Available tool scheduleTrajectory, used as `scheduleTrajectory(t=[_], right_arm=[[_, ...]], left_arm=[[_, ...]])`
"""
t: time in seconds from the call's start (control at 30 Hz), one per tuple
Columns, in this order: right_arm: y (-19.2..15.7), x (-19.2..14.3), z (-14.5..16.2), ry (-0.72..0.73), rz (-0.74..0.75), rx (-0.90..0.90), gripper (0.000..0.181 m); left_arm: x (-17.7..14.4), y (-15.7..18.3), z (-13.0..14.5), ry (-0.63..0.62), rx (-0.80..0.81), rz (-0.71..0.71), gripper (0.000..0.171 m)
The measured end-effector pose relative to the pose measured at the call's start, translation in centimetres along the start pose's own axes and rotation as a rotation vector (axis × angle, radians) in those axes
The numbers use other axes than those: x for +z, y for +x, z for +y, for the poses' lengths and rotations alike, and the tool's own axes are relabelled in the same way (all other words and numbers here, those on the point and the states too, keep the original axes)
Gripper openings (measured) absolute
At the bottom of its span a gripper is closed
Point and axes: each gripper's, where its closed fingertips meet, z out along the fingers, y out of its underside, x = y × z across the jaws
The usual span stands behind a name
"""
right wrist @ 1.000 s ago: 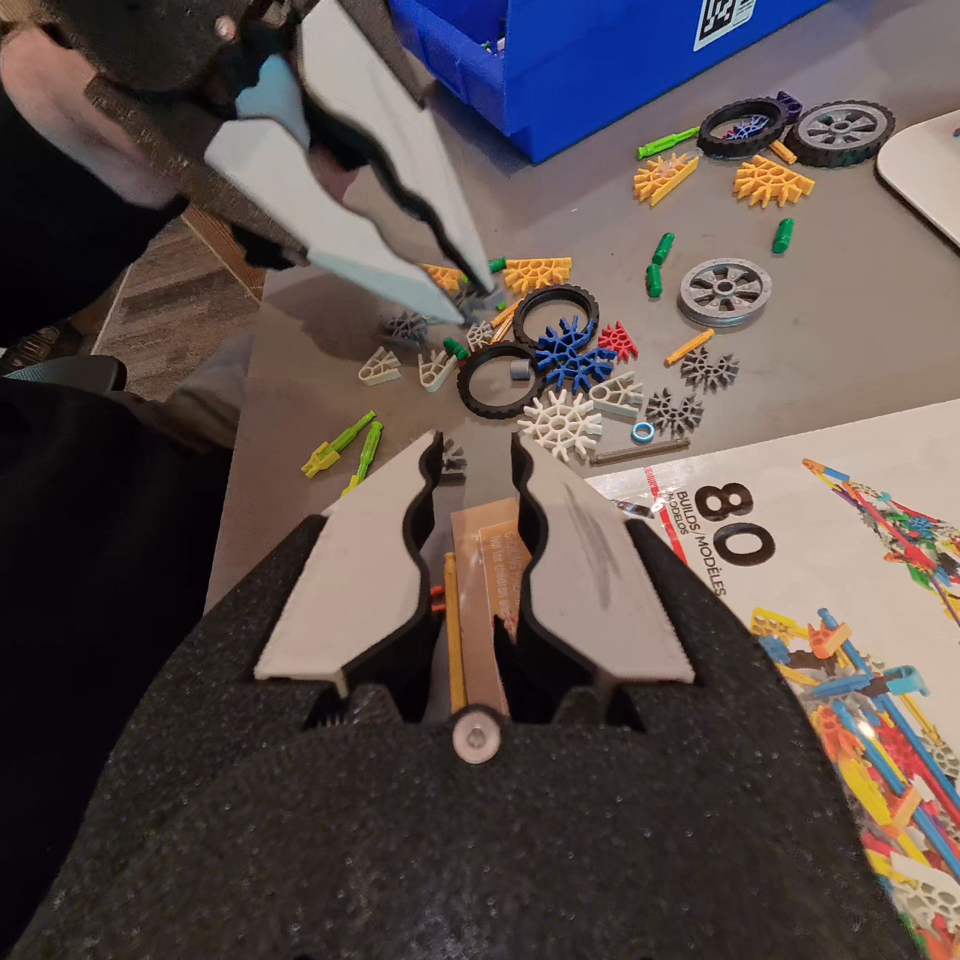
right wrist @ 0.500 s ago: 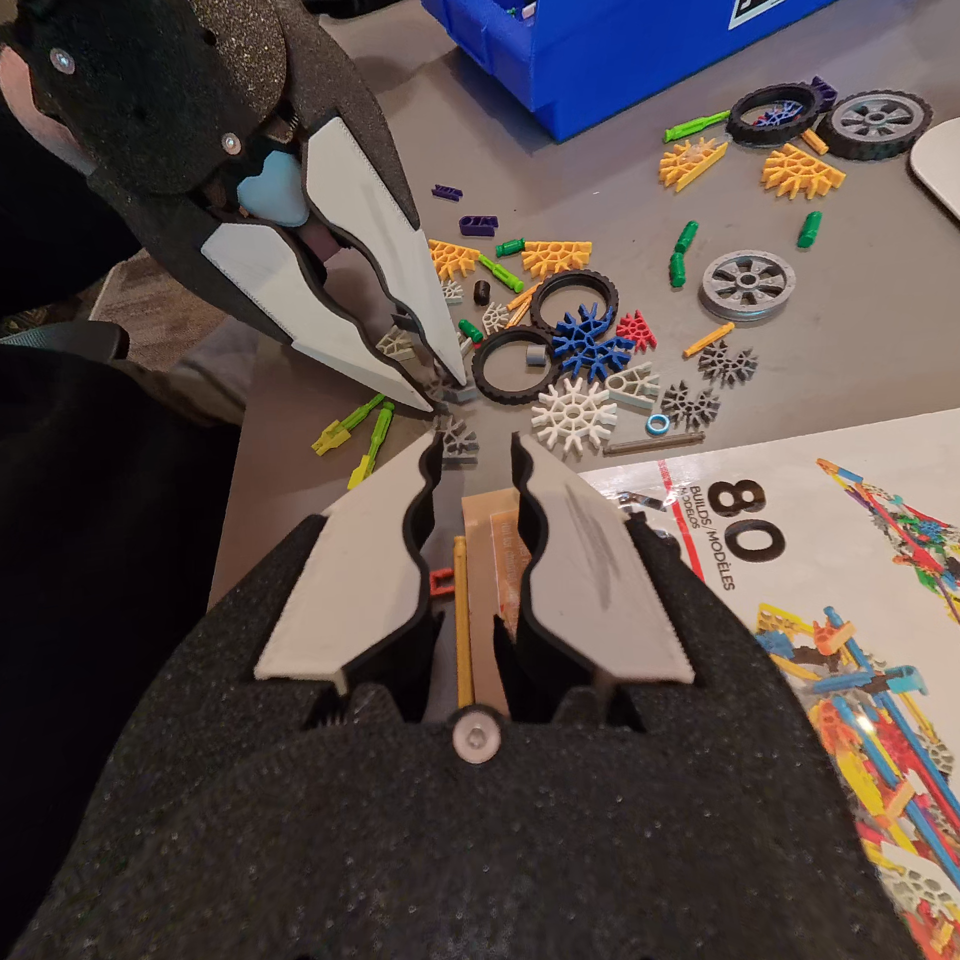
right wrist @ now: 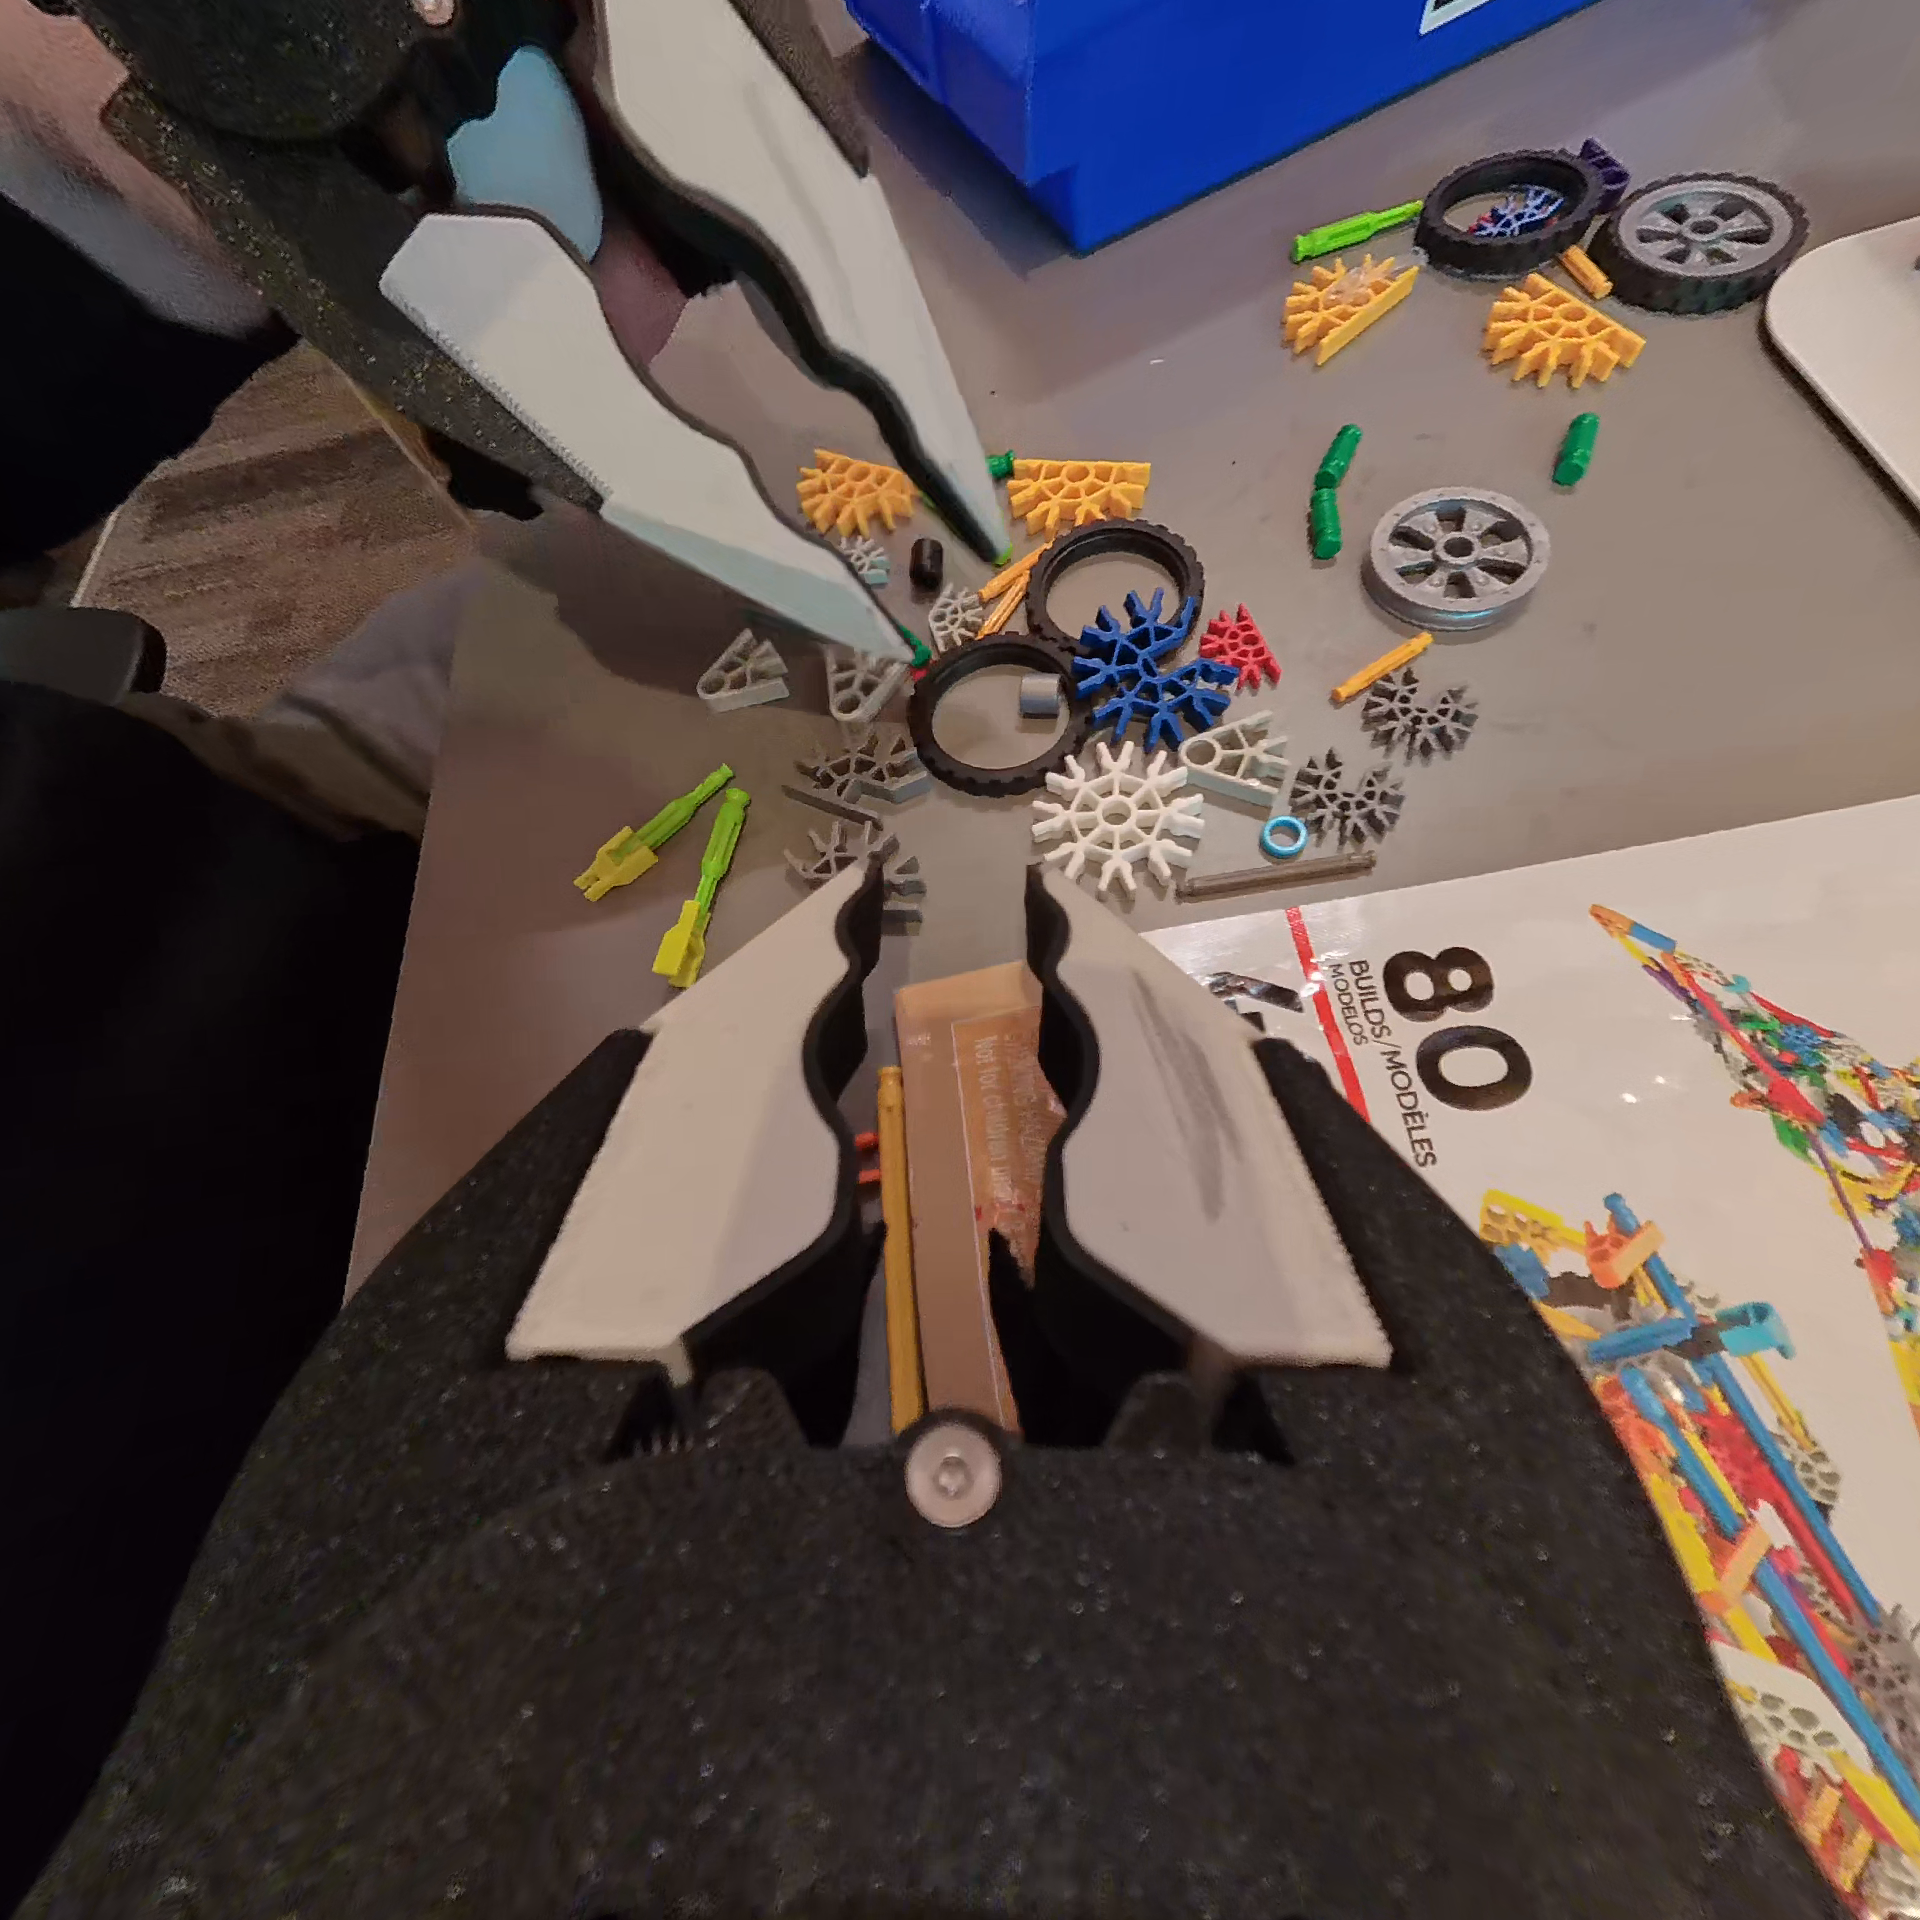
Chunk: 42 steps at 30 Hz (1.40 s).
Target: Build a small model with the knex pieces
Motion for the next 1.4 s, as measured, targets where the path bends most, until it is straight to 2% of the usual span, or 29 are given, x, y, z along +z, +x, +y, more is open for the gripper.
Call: scheduleTrajectory(t=[0.17, 0.3, 0.4, 0.47, 0.57, 1.13, 1.4], right_arm=[[0.1, 0.0, 0.0, 0.000, 0.005, 0.000, 0.026], [0.0, 0.1, 0.0, -0.003, 0.004, -0.001, 0.026], [0.0, 0.1, 0.0, -0.001, 0.003, 0.000, 0.026], [-0.1, 0.1, 0.0, -0.001, 0.001, -0.002, 0.026], [-0.1, 0.1, -0.1, 0.002, 0.000, -0.002, 0.026], [0.4, -0.2, -0.5, 0.023, 0.032, -0.003, 0.026], [1.8, -1.3, -2.4, 0.136, 0.124, -0.016, 0.026]], left_arm=[[1.3, -2.4, -0.5, 0.012, -0.024, -0.069, 0.030], [2.8, -2.8, -0.1, -0.020, -0.020, -0.057, 0.036], [3.3, -2.7, 0.0, -0.013, -0.045, -0.025, 0.034], [3.5, -2.8, 0.1, -0.011, -0.056, -0.028, 0.027], [3.4, -3.0, 0.0, 0.004, -0.062, -0.040, 0.014], [2.5, -3.0, -0.7, 0.053, -0.055, -0.067, 0.013], [0.8, -2.7, -3.0, 0.186, -0.080, -0.100, 0.013]])
